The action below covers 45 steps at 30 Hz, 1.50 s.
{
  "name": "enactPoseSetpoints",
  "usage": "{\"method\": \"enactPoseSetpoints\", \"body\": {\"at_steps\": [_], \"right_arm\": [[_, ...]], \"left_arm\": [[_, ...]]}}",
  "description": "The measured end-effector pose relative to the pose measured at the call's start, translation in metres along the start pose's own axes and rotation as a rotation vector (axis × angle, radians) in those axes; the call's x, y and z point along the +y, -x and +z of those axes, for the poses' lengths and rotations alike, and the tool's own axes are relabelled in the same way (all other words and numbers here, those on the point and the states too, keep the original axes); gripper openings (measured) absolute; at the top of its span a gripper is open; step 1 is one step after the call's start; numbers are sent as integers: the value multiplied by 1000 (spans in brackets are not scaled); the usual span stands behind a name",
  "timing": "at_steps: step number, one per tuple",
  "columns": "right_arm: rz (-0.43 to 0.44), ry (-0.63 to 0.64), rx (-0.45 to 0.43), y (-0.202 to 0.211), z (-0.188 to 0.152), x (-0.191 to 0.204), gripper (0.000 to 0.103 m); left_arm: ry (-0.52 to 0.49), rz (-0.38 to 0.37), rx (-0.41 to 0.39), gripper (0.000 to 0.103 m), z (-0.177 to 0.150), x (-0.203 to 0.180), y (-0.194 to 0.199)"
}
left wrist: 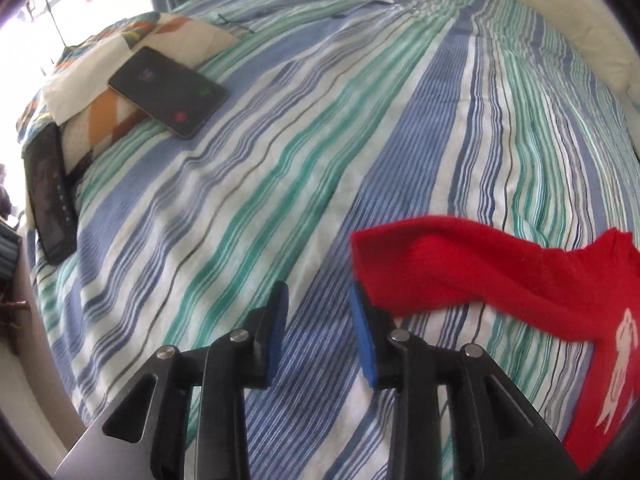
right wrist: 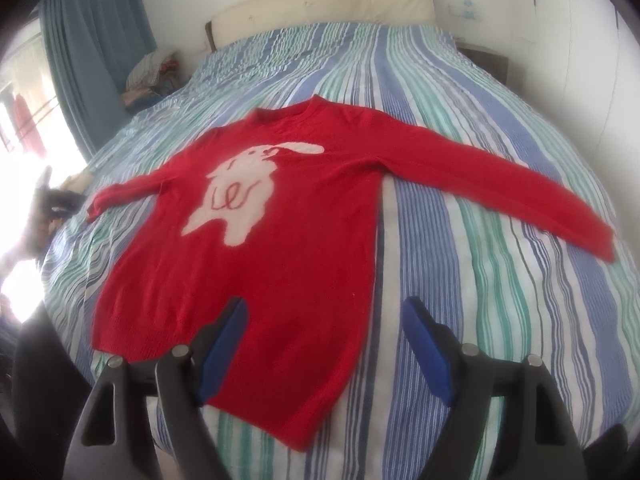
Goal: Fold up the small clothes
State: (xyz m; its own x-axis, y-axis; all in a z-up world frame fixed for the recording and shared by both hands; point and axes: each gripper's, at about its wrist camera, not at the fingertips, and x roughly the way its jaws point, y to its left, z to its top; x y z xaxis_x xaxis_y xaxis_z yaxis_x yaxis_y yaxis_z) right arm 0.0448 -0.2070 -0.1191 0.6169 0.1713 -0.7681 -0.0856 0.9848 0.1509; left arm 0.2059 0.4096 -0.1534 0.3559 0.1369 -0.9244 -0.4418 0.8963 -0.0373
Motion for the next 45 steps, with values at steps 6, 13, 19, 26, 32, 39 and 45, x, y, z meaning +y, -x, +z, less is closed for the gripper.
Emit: {"method": "enactPoseSetpoints", "body": {"at_steps": [6,13,19,26,32,39,45], "right_arm": [[23,26,17,-7,3,16,78],[26,102,-12,2,12,42,78],[24,122,-3,4,5,47,78],[49,61,31,-10,8,42,78],[-41,95,-1,-2,5,39,88],[-78,96,65,-25,6,41,88],[-95,129,95,-33,9,55,88]], "left_arm": [[28,-101,-28,40,-8,-27,-31],[152,-182,-66,2,2,-10,-18],[-39,-74,81,2,2,0,7],[-152,83,-14,29,-21,-47,19],[-535,-253,-321,102,-98,-166,90],[-1133,-201,-206,103,-168,-261,7],[-938,-476,-35,103,-130,-241,-15]]}}
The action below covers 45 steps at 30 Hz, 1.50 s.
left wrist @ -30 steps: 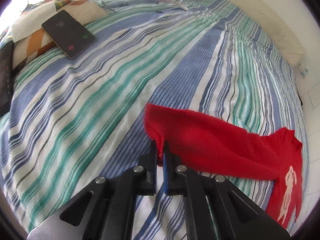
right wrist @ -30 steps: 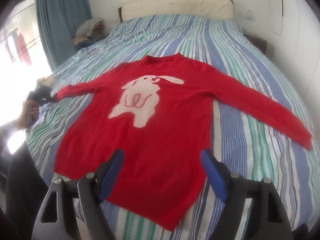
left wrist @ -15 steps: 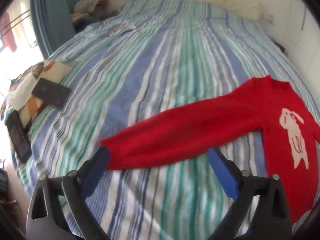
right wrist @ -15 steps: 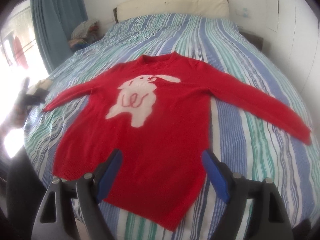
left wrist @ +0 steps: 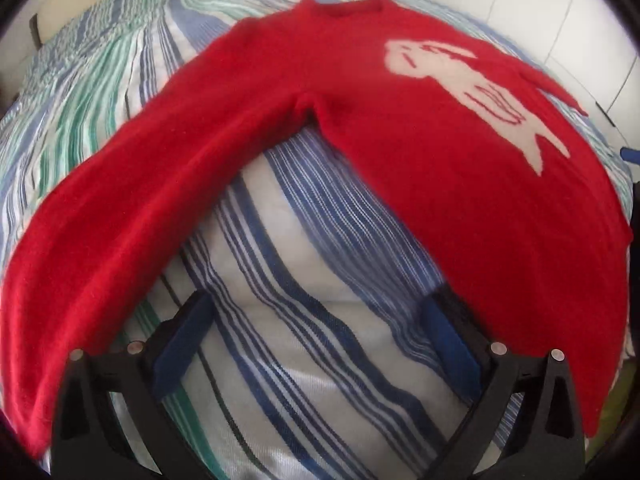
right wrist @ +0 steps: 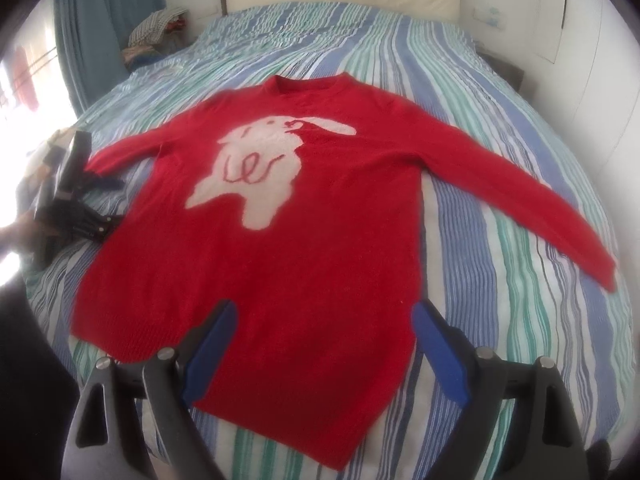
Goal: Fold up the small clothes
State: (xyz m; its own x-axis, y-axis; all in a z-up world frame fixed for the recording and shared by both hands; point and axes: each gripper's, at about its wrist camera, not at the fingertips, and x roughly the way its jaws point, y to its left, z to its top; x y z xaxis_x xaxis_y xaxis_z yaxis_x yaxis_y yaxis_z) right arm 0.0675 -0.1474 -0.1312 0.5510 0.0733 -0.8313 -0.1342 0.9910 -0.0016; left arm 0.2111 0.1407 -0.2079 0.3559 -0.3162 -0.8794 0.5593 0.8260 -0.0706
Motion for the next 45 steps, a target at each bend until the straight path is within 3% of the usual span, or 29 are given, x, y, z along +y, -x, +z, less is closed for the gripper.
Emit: {"method": "enactPoseSetpoints", "body": {"at_steps": [5,16,29,37,45], "right_arm": [[-45,23,45,0,-5,3,88],[-115,-4,113,-14,9,13,88],[-173,14,273,-39,2,32,88],[-118,38,267,-50,-4,42,88],[-93,105,189,-34,-6,60,88]], "left_arm": [[-66,81,4,103,2,-15,-1],[-60,62,14,103,0,-9,-6],[-67,58,22,103,3,-8,-7],[-64,60,20,103,3,-8,-7],[-63,60,16,103,4,-6,-7]]}}
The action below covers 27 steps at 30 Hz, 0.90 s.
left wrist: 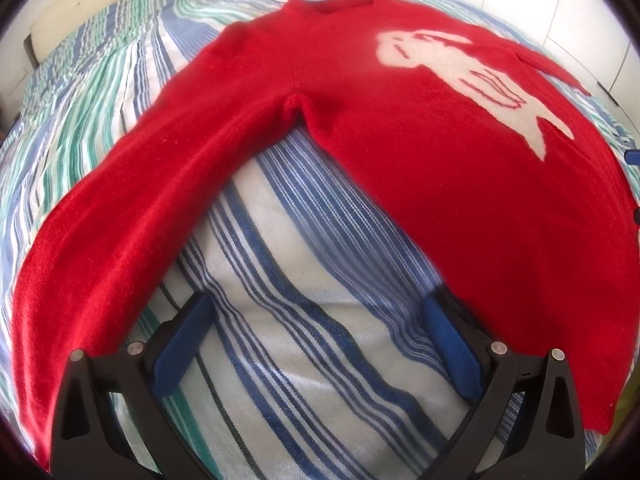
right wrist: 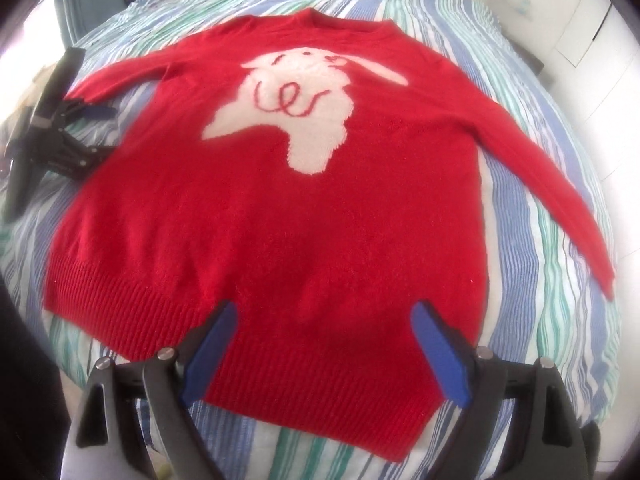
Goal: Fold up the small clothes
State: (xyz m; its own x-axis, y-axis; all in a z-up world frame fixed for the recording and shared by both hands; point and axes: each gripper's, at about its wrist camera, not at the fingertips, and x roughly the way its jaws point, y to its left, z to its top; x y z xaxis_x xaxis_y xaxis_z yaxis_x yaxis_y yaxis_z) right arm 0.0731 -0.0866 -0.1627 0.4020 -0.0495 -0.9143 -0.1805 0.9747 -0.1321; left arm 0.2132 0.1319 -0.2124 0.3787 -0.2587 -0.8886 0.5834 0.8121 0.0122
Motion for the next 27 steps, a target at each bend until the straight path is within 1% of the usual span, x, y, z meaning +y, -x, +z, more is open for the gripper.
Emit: {"method": "enactPoseSetpoints", "body": {"at_steps": [2,10,17,24,27], "right_arm": [[10,-12,-13,4,-1,0,88],[37,-6,15,-3,-4,9,88],[39,10,17,-2,-4,15,88],[43,18,51,-9,-6,17,88],[38,12,36,-3,-6,18,88]], "left_arm": [[0,0,0,103,0,0,0],[0,0,0,103,0,0,0],[0,0,0,103,0,0,0],[-1,-1,1,103,0,0,0],[-2,-4,4,103,1,1,0]]}}
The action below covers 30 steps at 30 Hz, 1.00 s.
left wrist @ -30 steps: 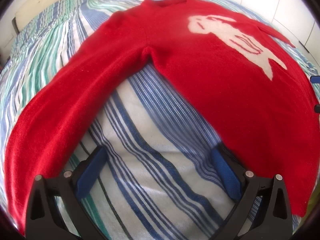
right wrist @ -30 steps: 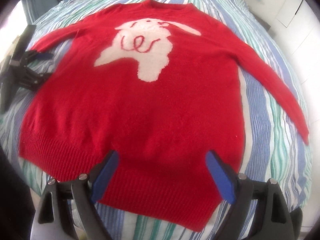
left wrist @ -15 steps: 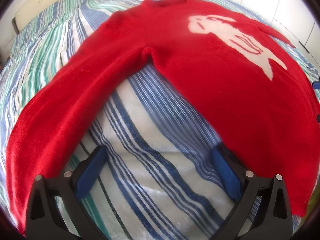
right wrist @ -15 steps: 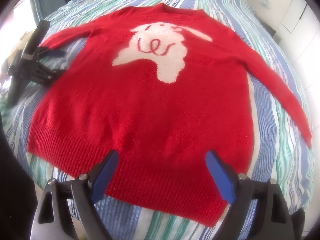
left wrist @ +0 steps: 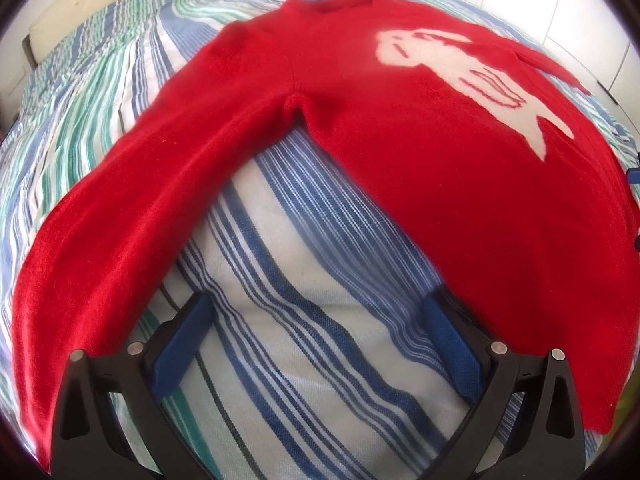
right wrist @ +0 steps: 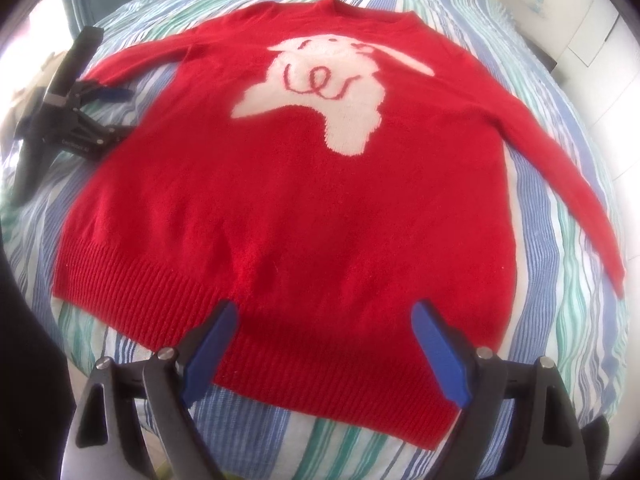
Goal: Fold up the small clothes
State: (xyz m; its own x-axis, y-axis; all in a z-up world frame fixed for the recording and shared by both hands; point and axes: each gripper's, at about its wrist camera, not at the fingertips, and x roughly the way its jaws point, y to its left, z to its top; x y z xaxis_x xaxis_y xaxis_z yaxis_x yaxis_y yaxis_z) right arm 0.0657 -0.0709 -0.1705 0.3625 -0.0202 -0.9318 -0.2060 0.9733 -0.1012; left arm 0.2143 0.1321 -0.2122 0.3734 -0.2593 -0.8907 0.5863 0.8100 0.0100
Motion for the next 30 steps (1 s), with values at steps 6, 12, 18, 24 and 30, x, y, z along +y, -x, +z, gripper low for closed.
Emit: {"method": "enactPoseSetpoints", "body": {"at_steps": [6,12,18,24,30], "right_arm": [[21,0,10,-5,0,3,88],[10,24,3,0,-1,6,88],[7,1,3,1,0,3,88],[-10,-11,-9,6,0,-2,88],[-3,-22,-12,5,0,-3,88]], "left_arm": [[2,2,-4,103,-1,-1,0],[1,2,-4,103,-1,-1,0],[2,2,-4,103,-1,0,0],[1,2,-4,103,-1,0,1],[1,1,-4,103,-1,0,1]]}}
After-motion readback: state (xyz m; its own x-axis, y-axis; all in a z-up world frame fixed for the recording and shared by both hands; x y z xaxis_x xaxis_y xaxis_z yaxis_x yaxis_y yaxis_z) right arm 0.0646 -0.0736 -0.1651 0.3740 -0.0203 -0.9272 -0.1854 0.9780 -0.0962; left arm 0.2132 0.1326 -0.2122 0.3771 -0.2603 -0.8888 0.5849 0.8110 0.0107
